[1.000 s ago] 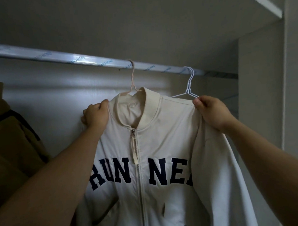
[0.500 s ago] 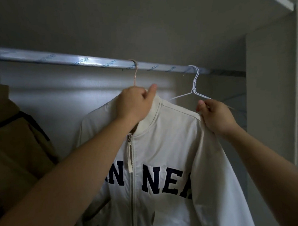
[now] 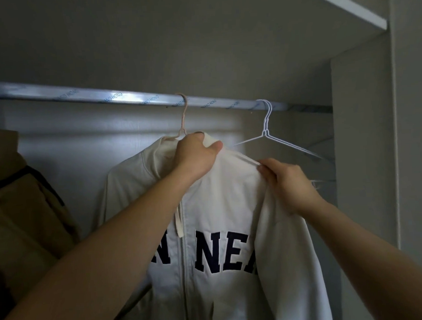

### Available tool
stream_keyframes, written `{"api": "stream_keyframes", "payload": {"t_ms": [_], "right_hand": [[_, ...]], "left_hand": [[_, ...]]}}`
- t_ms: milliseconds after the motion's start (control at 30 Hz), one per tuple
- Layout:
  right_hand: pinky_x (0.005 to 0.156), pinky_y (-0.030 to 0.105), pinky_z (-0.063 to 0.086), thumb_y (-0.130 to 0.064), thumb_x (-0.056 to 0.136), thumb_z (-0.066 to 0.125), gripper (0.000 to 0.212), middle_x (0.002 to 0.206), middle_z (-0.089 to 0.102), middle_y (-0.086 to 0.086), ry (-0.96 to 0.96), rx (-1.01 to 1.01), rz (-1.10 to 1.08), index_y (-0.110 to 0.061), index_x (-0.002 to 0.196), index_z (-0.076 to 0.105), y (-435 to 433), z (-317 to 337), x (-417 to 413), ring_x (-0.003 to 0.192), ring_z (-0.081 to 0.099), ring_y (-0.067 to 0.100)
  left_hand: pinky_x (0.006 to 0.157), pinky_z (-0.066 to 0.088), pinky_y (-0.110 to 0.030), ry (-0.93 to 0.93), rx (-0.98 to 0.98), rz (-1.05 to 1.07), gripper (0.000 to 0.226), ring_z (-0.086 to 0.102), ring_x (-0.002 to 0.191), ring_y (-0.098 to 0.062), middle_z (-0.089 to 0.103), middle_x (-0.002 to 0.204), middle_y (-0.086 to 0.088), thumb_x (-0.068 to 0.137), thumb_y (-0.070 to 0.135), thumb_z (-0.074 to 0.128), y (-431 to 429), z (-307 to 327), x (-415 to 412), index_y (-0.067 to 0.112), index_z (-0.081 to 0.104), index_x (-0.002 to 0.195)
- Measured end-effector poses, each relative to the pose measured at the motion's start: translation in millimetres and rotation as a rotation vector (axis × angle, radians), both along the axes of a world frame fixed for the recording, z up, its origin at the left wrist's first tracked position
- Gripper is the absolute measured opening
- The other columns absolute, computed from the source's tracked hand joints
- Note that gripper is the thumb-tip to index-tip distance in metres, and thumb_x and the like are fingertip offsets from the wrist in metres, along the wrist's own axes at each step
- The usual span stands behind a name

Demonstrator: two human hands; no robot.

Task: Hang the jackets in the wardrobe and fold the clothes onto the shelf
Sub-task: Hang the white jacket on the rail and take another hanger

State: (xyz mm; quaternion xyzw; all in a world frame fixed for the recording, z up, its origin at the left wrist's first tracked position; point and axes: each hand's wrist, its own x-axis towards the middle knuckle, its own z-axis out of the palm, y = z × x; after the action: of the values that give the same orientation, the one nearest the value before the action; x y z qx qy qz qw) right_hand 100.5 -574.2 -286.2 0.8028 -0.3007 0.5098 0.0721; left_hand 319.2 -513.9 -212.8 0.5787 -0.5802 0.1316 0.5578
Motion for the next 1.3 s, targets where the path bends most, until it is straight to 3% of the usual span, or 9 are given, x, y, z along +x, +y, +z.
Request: {"api": "stream_keyframes", "payload": {"t_ms": [100,333,533,700,833,1000,1100,1200,1300], "right_hand": [[0.08,0.038,0.049,-0.039,0.104,0.045,0.022,0.099,0.072,0.001,0.059,0.044,0.008,-0.028,0.11,0.063,4,10,-6,0.094,0.064,0.03],[0.075,0.022,0.035,-0.036,0.102,0.051,0.013,0.085,0.059,-0.023,0.066,0.124,0.095,-0.034,0.105,0.063,10,23,-19,0.09,0.058,0.012],[0.07,0.025,0.041,-0.038,0.079,0.081,0.04,0.09,0.06,-0.01,0.025,0.294,0.022,-0.028,0.104,0.052,10,10,-32,0.076,0.058,0.011],[0.058,0.029,0.029,-0.036,0.089,0.067,0.032,0.061,0.052,-0.006,0.198,0.175,-0.197,-0.019,0.066,0.053,9,3,-41,0.066,0.05,0.023],[0.062,0.032,0.032,-0.024,0.095,0.061,0.044,0.07,0.061,0.009,0.23,0.142,-0.192,-0.026,0.057,0.039,15,13,-47,0.077,0.057,0.034],[0.073,0.02,0.041,-0.001,0.086,0.058,0.036,0.101,0.075,0.004,0.285,0.372,-0.274,-0.017,0.116,0.07,12,29,-54,0.101,0.067,0.024],[0.066,0.025,0.055,0.005,0.082,0.052,0.044,0.091,0.076,0.003,0.199,0.488,-0.187,-0.02,0.116,0.064,13,32,-47,0.077,0.072,0.017],[0.069,0.036,0.058,-0.012,0.091,0.051,0.023,0.082,0.073,0.003,-0.092,0.559,0.056,-0.021,0.092,0.072,13,33,-34,0.063,0.067,0.017],[0.067,0.03,0.048,-0.053,0.1,0.043,0.052,0.075,0.068,0.0,-0.121,0.538,0.108,-0.012,0.088,0.073,18,32,-17,0.067,0.059,0.016]], "left_hand": [[0.064,0.03,-0.033,-0.205,-0.079,0.128,0.05,0.052,0.078,-0.033,0.049,0.068,-0.004,0.09,0.045,0.065,1,9,-5,0.021,0.034,0.058],[0.095,0.027,-0.039,-0.423,-0.061,0.343,0.043,0.043,0.12,-0.024,0.057,0.124,0.005,0.092,0.058,0.052,-15,13,-2,0.021,0.07,0.103],[0.094,0.024,-0.038,-0.357,0.113,0.366,0.042,0.056,0.11,-0.027,0.055,0.085,0.004,0.093,0.055,0.048,-13,21,-9,0.025,0.04,0.064],[0.102,0.033,-0.037,-0.251,0.083,0.312,0.038,0.057,0.108,-0.03,0.07,0.094,-0.006,0.082,0.053,0.062,-16,16,-12,0.023,0.049,0.063],[0.101,0.036,-0.037,-0.268,0.037,0.333,0.032,0.057,0.102,-0.03,0.069,0.093,-0.007,0.075,0.054,0.063,-15,12,-13,0.022,0.063,0.074],[0.097,0.038,-0.036,-0.244,0.023,0.27,0.035,0.058,0.099,-0.032,0.069,0.095,-0.009,0.076,0.055,0.063,-10,14,-16,0.022,0.057,0.071],[0.084,0.043,-0.036,-0.214,0.024,0.206,0.043,0.059,0.096,-0.034,0.069,0.093,-0.012,0.084,0.052,0.066,-7,15,-17,0.023,0.044,0.061],[0.072,0.038,-0.034,-0.163,0.038,0.125,0.044,0.06,0.092,-0.035,0.066,0.086,-0.011,0.093,0.045,0.059,-2,17,-15,0.02,0.043,0.061],[0.069,0.039,-0.034,-0.119,0.038,0.072,0.041,0.061,0.091,-0.035,0.063,0.084,-0.01,0.098,0.036,0.055,4,16,-13,0.016,0.045,0.064]]}}
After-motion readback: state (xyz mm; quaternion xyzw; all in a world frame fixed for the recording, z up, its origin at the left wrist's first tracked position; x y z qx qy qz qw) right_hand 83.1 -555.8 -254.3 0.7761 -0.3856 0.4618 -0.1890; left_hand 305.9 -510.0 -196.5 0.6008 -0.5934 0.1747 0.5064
